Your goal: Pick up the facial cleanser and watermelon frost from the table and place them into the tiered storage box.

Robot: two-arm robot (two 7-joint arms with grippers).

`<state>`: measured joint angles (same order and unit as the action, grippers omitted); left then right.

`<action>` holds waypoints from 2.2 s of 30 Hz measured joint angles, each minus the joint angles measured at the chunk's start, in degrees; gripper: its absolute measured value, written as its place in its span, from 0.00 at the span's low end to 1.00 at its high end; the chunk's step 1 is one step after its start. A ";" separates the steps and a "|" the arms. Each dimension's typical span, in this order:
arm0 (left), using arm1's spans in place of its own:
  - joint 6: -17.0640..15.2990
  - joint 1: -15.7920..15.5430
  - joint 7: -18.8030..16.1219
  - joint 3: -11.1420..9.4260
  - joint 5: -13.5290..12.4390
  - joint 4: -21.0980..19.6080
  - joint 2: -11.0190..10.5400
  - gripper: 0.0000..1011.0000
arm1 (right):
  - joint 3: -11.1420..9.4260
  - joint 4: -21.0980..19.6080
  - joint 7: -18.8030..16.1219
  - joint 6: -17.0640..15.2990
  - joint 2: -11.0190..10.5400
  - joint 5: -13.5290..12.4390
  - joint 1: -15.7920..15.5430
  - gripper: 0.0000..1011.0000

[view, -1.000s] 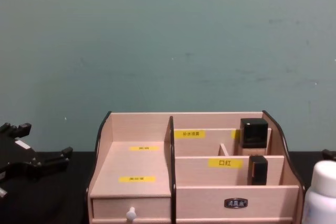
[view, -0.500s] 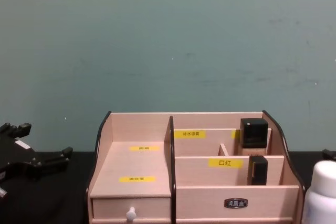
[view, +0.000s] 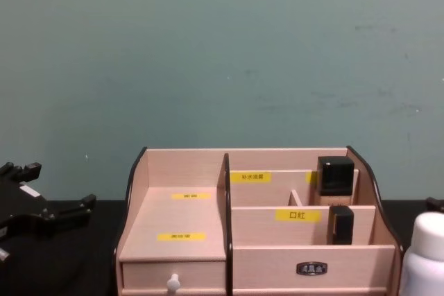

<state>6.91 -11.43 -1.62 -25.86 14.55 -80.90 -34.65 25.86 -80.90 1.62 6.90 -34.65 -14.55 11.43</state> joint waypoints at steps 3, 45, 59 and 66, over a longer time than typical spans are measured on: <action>0.00 0.00 0.00 0.00 0.00 0.00 0.00 0.99 | 0.00 0.00 0.00 0.00 0.00 0.00 0.00 0.99; 0.00 0.00 0.00 0.00 0.00 0.00 0.00 0.99 | -12.43 -20.21 -8.44 -1.71 -7.72 -9.67 -14.22 0.99; 0.00 0.00 0.00 0.00 0.00 0.00 0.00 0.99 | -19.66 -30.44 -13.78 -3.63 -11.50 -17.65 -26.69 0.99; 0.00 0.00 0.01 0.00 0.00 0.00 0.00 0.99 | -19.98 -30.65 -16.38 -4.23 -11.09 -19.40 -28.93 0.99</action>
<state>6.91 -11.43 -1.62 -25.86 14.55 -80.90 -34.65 5.89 -111.55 -14.76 2.67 -45.74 -33.95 -17.50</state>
